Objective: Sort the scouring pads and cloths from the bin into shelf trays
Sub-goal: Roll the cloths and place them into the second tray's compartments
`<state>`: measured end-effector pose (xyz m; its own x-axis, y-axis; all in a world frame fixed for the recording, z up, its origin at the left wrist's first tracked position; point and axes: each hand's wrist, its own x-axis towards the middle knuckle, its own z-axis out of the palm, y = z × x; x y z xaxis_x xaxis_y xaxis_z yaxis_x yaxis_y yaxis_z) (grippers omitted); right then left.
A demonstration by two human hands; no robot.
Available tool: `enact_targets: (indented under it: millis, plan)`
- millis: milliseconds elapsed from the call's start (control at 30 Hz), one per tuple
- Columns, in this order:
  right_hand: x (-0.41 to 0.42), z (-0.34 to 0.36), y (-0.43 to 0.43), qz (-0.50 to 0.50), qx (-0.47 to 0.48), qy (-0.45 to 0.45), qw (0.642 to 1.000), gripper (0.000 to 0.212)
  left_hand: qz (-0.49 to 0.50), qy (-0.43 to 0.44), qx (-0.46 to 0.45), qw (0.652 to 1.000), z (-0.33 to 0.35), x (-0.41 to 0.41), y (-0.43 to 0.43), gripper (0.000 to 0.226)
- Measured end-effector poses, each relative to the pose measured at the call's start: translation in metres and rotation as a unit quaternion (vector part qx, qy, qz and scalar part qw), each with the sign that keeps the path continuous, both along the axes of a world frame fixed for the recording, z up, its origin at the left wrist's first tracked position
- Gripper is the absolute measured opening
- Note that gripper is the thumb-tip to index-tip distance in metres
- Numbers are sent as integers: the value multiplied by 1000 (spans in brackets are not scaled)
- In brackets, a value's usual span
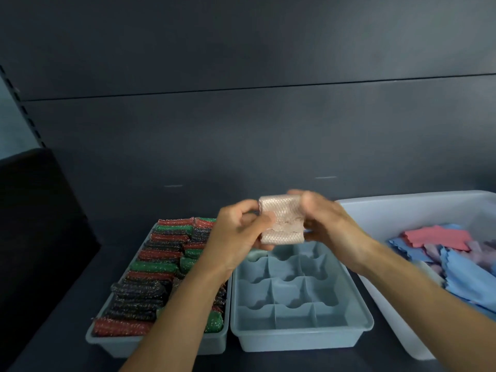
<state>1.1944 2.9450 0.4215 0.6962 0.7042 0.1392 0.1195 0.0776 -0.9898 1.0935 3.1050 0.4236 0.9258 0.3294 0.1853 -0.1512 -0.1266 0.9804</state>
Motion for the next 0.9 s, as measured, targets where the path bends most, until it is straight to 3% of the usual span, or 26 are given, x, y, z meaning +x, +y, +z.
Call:
enact_targets:
  millis: [100, 300, 433, 500, 567, 700, 800, 900]
  plan:
    - [-3, -5, 3, 24, 10, 16, 1000, 24, 2, -27, 31, 999, -7, -1, 1, 15]
    - [2, -4, 8, 76, 103, 183, 975, 27, -76, -38, -143, 986, -15, 6, 9, 23]
    - [13, -5, 13, 100, 94, 247, 959, 31, -106, -17, -167, 980, -15, 15, 19, 31]
    - [20, -6, 13, 111, 69, 244, 961, 25, -117, 0, -137, 984, -14, 19, 23, 22]
    - [26, -10, 15, 100, 27, 163, 981, 12, -108, 22, -78, 991, -15, 25, 28, 8]
    - [49, -18, 22, 26, -136, -51, 989, 28, -80, 65, 87, 991, -28, 47, 42, 25]
    - [68, -30, 31, -17, -263, -163, 951, 21, -54, 98, 236, 965, -43, 71, 49, 31]
    - [78, -50, 44, -29, -388, -268, 881, 17, -28, 125, 343, 930, -61, 91, 49, 31]
